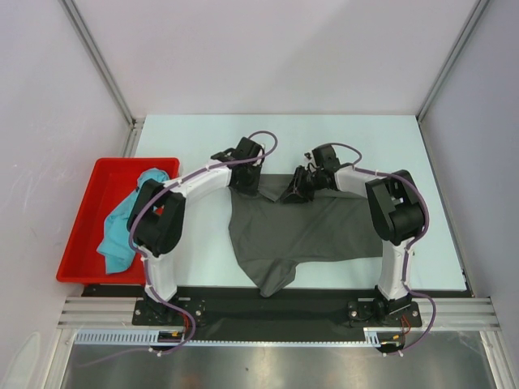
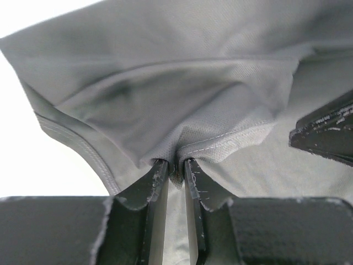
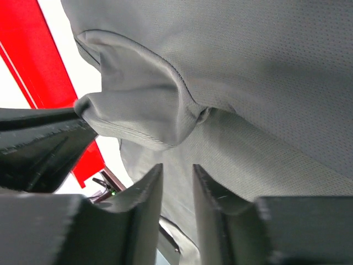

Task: Fold and stack the t-shirts
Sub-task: Fold the tshirt

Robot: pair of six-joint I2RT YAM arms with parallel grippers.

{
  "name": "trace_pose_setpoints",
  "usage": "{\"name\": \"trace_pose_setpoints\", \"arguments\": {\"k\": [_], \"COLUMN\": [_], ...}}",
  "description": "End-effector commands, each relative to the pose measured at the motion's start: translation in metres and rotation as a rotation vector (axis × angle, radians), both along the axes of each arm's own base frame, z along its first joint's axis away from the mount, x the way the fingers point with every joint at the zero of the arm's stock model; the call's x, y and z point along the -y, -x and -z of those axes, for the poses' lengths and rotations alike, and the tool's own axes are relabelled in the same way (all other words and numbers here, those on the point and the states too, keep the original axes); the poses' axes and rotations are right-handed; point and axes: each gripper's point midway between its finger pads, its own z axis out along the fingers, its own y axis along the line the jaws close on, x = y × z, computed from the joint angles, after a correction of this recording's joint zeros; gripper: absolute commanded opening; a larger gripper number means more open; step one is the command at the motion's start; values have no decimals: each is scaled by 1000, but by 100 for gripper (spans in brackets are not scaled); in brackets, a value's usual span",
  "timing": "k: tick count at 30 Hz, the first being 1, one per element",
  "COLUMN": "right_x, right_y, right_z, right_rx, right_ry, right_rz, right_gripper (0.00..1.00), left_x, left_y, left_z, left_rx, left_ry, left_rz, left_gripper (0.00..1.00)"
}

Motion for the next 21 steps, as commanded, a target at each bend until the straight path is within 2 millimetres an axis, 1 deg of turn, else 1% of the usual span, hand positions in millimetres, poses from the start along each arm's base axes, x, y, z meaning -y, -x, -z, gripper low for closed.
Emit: {"name": "trace_pose_setpoints", "arguments": {"k": [1,5,6,9,11,13,17,20,21], "right_x": [-13,-19,-21,-23,-26,-27,-29,-31,-32], "right_y": [-6,-8,-9,-16,-22,-25,-36,-42,-47], "right_z": [-5,-3,-2,-1,-3,1,0,5,2], "right_rx": [23,24,28,32,44,36,50,46,57], "right_ry": [-27,-27,-24,-20,-23,-14,-11,-8,-7], "right_rz": [-28,-44,-46,-42,-41,-37,-23,-20,-17], "right_gripper": [26,23,21,17,17,17,17,18,18], "left_x": [1,-1,3,5,5,5,3,2,2], "left_y": [-19,-26,-24,-21,-19,-18,-14,-12,-12], "left_z": [-22,-27,-26,-23,-21,-21,-20,-19,-19], "left_rx": [37,51,38,23,15,16,10,6,7], "left_ry": [66,76,91,98,102,104,102,102,103], "left_rz": [-43,-51,-37,-23,-18,-16,-13,-13,-12], "left_gripper": [22,23,22,22,23,23,23,23,23]}}
